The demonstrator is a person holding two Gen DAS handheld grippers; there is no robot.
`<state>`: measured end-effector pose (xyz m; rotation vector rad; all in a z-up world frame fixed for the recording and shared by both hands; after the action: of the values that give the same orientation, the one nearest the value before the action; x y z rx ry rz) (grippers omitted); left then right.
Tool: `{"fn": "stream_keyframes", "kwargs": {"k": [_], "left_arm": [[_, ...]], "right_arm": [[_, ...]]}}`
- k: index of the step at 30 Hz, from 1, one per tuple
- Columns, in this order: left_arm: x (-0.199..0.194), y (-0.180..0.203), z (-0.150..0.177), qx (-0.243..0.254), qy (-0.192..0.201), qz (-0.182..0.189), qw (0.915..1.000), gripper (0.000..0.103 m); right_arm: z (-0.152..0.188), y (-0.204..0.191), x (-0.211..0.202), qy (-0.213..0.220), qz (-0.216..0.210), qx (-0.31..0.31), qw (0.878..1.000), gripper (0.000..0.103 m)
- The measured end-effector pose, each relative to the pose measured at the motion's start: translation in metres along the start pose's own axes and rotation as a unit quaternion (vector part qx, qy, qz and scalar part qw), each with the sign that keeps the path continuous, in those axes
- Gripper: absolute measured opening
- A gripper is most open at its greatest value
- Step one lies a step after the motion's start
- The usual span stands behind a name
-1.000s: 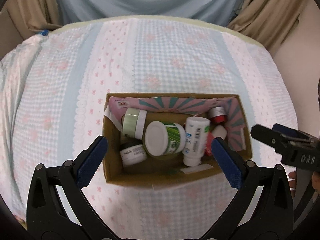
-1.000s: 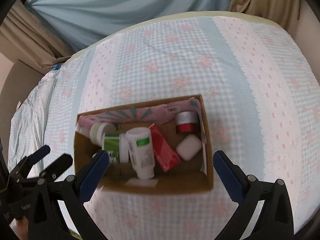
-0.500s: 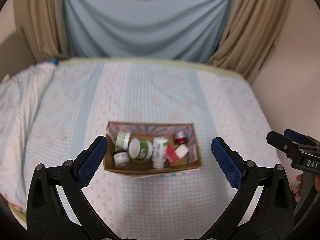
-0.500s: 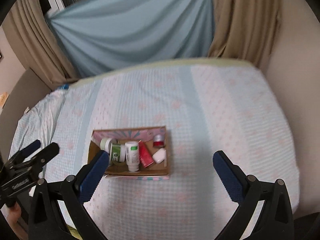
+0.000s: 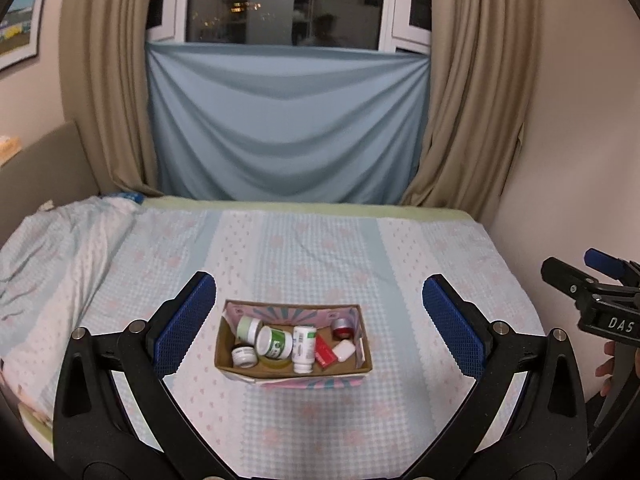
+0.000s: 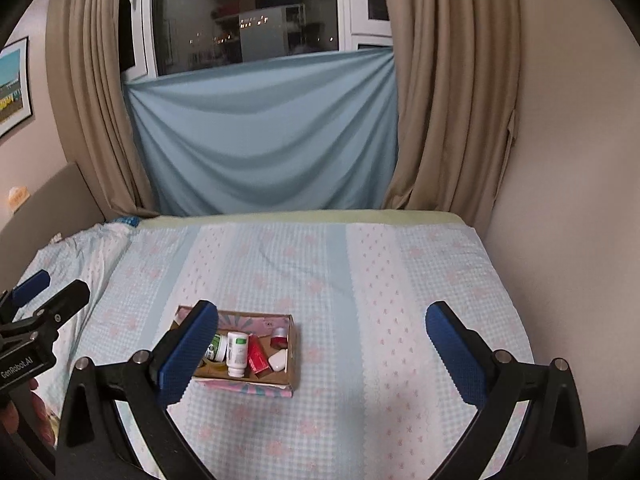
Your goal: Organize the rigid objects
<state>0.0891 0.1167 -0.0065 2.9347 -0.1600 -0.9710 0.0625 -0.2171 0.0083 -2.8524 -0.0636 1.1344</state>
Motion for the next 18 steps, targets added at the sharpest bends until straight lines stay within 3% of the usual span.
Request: {"fn": "stream_keyframes", "kwargs": {"k": [18], "left_arm": [[-0.015,0.024,0.006,0.027,0.018,-0.021,0.9992,0.103]], "right_arm": [[0.003,0.017,-0.011,0.022,0.0,0.01,1.0,0.103]]}}
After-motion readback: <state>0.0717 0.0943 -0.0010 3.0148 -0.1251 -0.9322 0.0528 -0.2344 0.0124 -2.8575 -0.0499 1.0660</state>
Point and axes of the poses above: each gripper's, at about its wrist camera, not at the fingertips, and x roughly the way its jaws point, y to its right, z to its underside, the point moved 1 cm from there along x, roughly the way its jaws point, and after that the axes turned 2 degrees about -y, right-handed, at the moved point
